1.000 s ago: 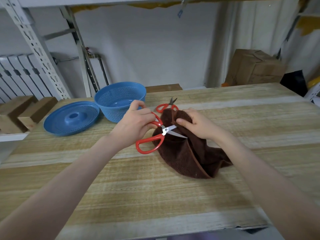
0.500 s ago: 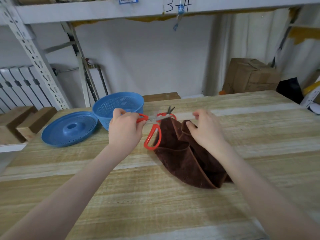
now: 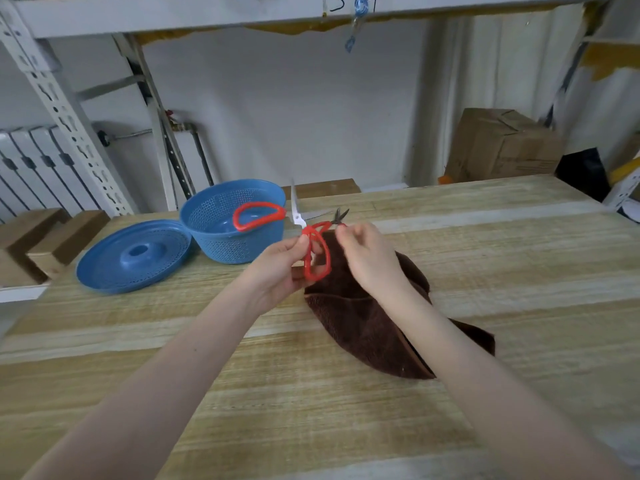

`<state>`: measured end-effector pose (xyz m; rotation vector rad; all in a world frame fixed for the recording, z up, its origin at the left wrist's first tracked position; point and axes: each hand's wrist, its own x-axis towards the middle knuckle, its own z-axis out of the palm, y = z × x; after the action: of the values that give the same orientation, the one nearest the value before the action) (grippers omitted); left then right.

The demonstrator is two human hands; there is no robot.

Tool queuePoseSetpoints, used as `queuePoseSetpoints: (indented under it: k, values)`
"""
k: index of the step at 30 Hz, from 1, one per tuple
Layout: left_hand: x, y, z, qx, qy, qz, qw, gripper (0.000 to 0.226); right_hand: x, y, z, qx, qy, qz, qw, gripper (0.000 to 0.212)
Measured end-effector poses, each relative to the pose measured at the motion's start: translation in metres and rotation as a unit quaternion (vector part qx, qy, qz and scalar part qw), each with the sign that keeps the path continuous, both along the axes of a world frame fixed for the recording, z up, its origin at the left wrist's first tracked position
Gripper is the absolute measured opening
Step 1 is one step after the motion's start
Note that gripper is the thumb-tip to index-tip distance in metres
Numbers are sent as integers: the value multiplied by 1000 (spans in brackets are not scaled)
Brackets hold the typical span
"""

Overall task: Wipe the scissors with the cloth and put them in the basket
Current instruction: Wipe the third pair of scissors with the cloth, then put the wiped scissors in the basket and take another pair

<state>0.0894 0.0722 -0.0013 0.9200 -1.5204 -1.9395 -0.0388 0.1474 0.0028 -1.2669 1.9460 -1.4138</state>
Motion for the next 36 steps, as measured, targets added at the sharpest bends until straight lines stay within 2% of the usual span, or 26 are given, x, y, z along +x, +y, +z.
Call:
queuePoseSetpoints:
  k: [2, 5, 8, 11, 14, 16, 17, 19, 22, 25, 31, 36]
  values:
    - [-2, 4, -4, 32, 38, -15, 999, 27, 5, -2, -5, 28, 22, 37, 999, 21]
    - [-4, 5, -9, 14, 35, -15, 999, 27, 7, -3, -14, -2, 31, 53, 998, 22]
    - [-2, 2, -9, -3, 48, 0, 999, 18, 5, 2, -15, -42, -39, 39, 998, 18]
    - [1, -2, -8, 10, 90, 55, 994, 17, -1, 5, -14, -58, -83, 20, 995, 19]
    - [10, -10, -4, 69, 138, 138, 978, 29, -12, 6, -13, -52, -57, 3, 997, 23]
    - [18, -16, -1, 116, 168, 170, 964, 27, -19, 5, -12, -48, -38, -7, 998, 22]
    - [19, -16, 2, 116, 162, 167, 966, 29, -21, 4, -12, -46, -32, -12, 998, 20]
    - [18, -13, 6, 43, 84, 134, 986, 35, -19, 1, -12, -43, -33, -14, 998, 18]
    - [14, -11, 9, -72, 12, 133, 988, 17, -7, -10, -10, -21, -63, 16, 998, 24]
    - [20, -22, 9, -44, 32, 150, 987, 17, 2, -26, -8, -8, -155, 43, 987, 24]
    - [36, -42, 8, -38, 30, 179, 983, 17, 19, -49, 2, -4, -193, 65, 979, 21]
    - [51, -64, 3, -14, 64, 185, 981, 16, 29, -76, 15, 18, -123, 99, 987, 22]
